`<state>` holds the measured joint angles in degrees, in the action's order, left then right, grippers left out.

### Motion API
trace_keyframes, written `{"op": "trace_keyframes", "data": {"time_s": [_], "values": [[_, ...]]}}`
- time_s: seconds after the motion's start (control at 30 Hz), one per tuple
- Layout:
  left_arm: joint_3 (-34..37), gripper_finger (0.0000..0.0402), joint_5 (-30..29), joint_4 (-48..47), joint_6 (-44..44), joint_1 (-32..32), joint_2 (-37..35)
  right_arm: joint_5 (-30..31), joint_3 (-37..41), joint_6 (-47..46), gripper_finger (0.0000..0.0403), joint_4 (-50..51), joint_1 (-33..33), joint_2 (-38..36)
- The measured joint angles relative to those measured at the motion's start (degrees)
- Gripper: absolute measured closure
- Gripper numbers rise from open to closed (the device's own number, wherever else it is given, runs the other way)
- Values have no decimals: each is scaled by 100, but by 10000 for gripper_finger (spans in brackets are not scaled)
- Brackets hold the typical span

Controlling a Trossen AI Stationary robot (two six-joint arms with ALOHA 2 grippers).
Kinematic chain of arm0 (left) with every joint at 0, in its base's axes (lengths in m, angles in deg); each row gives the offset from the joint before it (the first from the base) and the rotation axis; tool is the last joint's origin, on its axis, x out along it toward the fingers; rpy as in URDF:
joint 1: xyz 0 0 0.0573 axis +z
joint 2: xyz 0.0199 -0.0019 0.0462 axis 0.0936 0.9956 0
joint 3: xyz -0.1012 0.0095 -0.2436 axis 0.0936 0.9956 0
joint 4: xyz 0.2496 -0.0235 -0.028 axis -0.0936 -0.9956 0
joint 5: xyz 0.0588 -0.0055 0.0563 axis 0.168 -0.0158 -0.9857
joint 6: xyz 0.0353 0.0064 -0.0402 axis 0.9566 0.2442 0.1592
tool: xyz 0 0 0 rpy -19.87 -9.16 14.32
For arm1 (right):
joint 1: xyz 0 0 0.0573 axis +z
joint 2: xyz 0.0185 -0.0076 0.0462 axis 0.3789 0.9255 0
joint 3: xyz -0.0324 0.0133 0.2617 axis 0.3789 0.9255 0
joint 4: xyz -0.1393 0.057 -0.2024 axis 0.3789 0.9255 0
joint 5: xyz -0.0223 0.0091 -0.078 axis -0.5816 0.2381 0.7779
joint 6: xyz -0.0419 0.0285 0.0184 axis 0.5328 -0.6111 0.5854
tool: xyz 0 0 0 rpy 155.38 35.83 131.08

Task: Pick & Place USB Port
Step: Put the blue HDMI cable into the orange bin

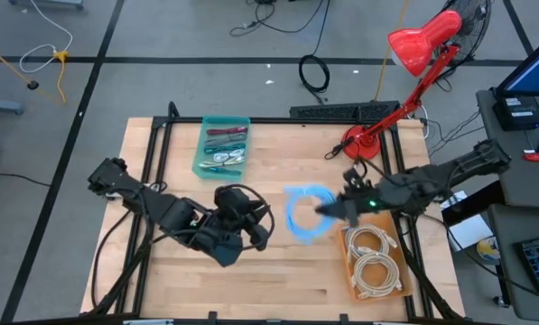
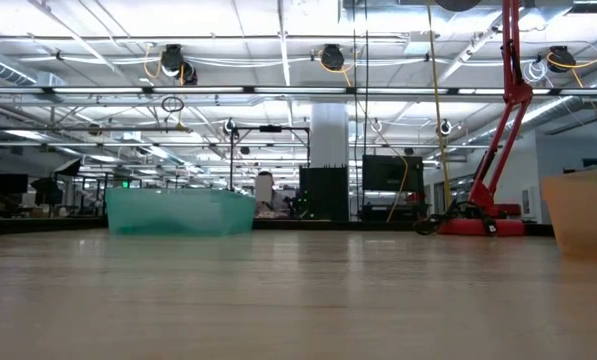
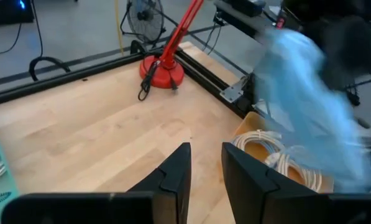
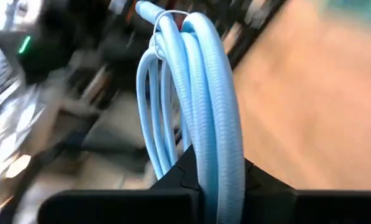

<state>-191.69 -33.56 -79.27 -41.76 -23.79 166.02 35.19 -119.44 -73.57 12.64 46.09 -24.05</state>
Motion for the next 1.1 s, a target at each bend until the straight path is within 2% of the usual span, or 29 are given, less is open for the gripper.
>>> {"op": "trace_keyframes", "data": {"time_s": [0.13, 0.2, 0.47, 0.57, 0.67, 0.8, 1.1], "values": [[0, 310, 7, -22, 105, -71, 0, -618, 0, -861, 392, 606, 658, -270], [0, 310, 17, -46, 173, -96, 0, -610, -2, -1304, 392, 1098, 1058, -364], [0, 309, 36, -48, 423, -106, 0, 792, -2, -3845, 392, 4013, 2872, -746], [0, 309, 42, -50, 426, -108, 0, 1257, -2, -4745, 392, 4752, 3304, -771], [0, 309, 42, -50, 474, -108, 0, 1350, 84, -5388, 392, 5316, 3545, -738], [0, 309, 46, -50, 498, -115, 0, 1334, 670, -5916, 392, 5120, 3743, -785], [0, 309, 63, -49, 472, -149, 0, 1325, 2380, -6075, 392, 2902, 3791, -953]]}}
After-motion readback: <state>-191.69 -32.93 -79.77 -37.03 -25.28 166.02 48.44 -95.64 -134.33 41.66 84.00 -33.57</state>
